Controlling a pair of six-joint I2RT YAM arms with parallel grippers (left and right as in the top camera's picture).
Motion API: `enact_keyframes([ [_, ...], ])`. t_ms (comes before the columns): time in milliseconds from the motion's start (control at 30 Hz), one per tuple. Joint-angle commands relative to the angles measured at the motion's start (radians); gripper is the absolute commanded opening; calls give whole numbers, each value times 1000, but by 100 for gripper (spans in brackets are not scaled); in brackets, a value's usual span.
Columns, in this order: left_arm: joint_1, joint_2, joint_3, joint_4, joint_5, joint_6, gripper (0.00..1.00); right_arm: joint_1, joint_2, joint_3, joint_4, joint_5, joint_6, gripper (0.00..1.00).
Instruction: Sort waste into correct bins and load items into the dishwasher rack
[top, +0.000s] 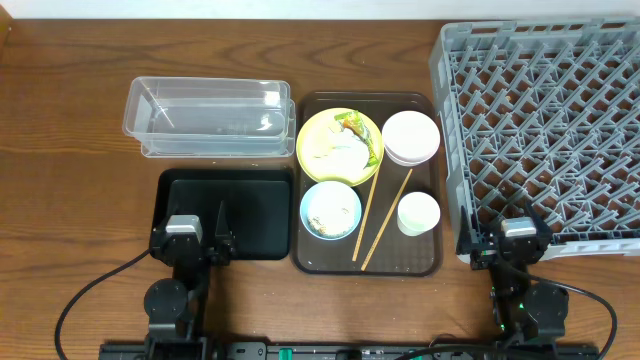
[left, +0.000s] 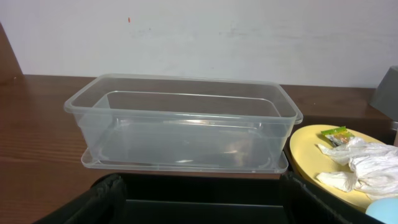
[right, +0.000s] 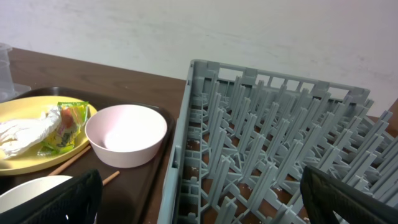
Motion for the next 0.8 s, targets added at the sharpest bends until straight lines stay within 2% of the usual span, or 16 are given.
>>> enact_keyframes([
  [0, 5, -7, -8, -47, 10, 2, 81, 11, -8, -2, -4, 3, -8, 99],
  [633, 5, -7, -8, -47, 10, 2, 81, 11, -8, -2, -2, 5, -7, 99],
  [767, 5, -4, -2, -50, 10, 2, 81, 11, -7, 6, -3, 75, 91, 99],
])
